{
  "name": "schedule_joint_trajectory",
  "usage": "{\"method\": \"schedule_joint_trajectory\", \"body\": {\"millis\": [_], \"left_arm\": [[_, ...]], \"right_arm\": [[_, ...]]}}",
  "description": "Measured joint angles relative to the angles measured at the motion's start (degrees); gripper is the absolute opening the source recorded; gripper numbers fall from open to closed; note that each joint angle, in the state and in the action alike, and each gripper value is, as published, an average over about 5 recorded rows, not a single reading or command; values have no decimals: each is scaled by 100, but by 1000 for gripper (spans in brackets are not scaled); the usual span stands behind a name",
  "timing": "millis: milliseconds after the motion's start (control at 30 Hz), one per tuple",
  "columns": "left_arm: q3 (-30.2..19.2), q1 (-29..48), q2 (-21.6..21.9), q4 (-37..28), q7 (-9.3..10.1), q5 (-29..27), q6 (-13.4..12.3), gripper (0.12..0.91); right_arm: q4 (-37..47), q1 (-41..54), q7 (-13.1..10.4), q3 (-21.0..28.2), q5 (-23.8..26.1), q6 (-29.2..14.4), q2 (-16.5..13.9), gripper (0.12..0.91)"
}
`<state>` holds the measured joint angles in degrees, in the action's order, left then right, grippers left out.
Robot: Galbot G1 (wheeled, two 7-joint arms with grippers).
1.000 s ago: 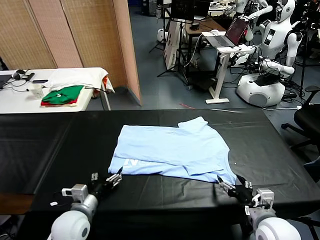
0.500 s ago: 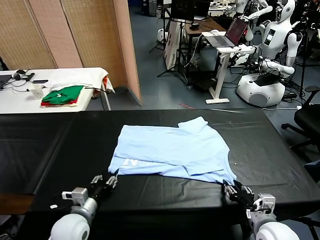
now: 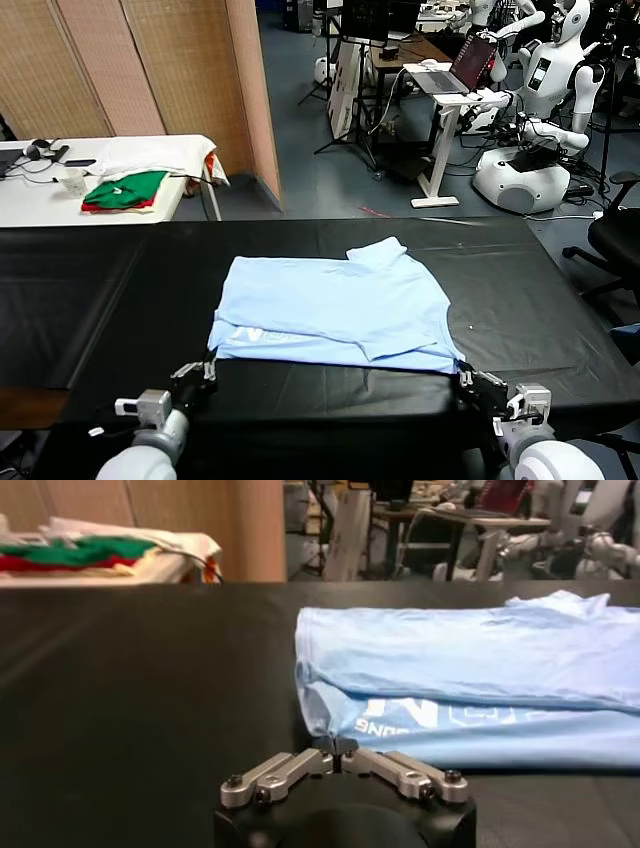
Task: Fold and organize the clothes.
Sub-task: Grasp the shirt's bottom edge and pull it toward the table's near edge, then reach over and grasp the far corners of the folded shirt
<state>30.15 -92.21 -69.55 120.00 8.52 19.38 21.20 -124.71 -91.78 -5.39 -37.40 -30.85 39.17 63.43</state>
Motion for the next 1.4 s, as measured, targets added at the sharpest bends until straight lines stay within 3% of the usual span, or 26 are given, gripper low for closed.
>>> {"method": "schedule_joint_trajectory", "body": {"millis": [367,467,567,767,867,933,1033,1233,1400], "left_arm": [[404,-953,-349,490,12,-281,20,147],[461,-1099,-415,566,0,-279,57,164],[498,-1193,-451,654,21,-272,141,284],[586,-1351,-440,884,143,-323,430,657],[660,-1366,-404,1031,136,-353,466,821],[730,-1298,-351,1101,68,-218,477,885],[838,-1025,-197,1121,16,177,545,904],[756,181,359,689,291,1396,981,907],[486,1407,805,12,306,2227,1239,907]], "right_arm": [[-82,-43,74,185,2,213,-239,140],[-206,-119,91,170,3,287,-243,205],[-403,-242,83,127,4,301,-226,374],[-962,-493,-34,-23,-114,303,-149,751],[-1193,-442,-90,-108,-200,303,-133,873],[-1250,-287,-113,-108,-228,304,-147,898],[-1146,184,-182,4,-294,304,-200,906],[-367,1476,-366,585,-500,304,-341,907],[442,2538,-527,1209,-668,303,-393,907]]}}
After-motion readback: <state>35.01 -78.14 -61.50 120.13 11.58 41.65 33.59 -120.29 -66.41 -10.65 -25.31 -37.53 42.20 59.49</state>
